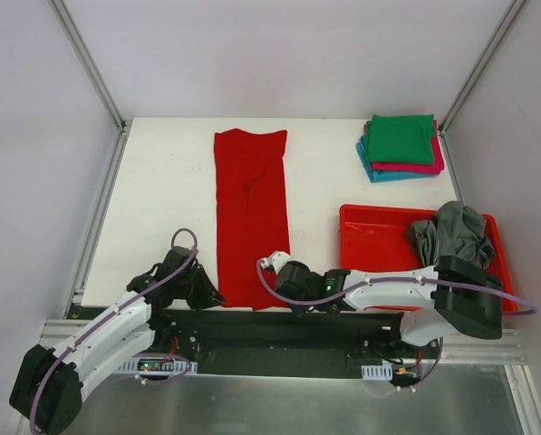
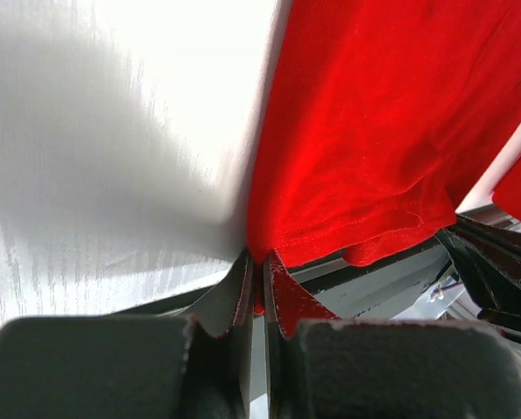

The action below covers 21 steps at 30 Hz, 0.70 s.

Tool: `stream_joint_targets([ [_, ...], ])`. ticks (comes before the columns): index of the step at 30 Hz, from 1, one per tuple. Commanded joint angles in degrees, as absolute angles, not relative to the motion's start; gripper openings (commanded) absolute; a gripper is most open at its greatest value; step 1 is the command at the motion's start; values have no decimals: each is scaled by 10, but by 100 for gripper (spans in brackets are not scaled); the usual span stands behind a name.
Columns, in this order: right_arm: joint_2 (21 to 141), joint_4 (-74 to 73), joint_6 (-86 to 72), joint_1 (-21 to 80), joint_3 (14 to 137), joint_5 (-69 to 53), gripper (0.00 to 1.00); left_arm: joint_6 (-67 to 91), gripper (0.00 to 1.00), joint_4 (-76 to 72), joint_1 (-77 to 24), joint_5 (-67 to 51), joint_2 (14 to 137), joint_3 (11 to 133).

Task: Fold and stack the t-shirts
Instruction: Grab the bottom of the folded rectangular tshirt with both arms

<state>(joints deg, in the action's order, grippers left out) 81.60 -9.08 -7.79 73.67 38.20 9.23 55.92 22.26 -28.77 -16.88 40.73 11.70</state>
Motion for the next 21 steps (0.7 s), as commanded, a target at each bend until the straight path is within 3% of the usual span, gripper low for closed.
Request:
stream_joint_targets([
  [1, 781, -105, -99, 765, 381, 80, 1, 528, 0, 320, -287, -174, 392, 93],
  [14, 676, -172, -121, 852, 374, 85, 0, 551, 0, 405, -288, -279, 166, 100],
  [21, 642, -202, -83, 809, 414, 153, 0, 582, 0, 382, -287, -165, 224, 171],
])
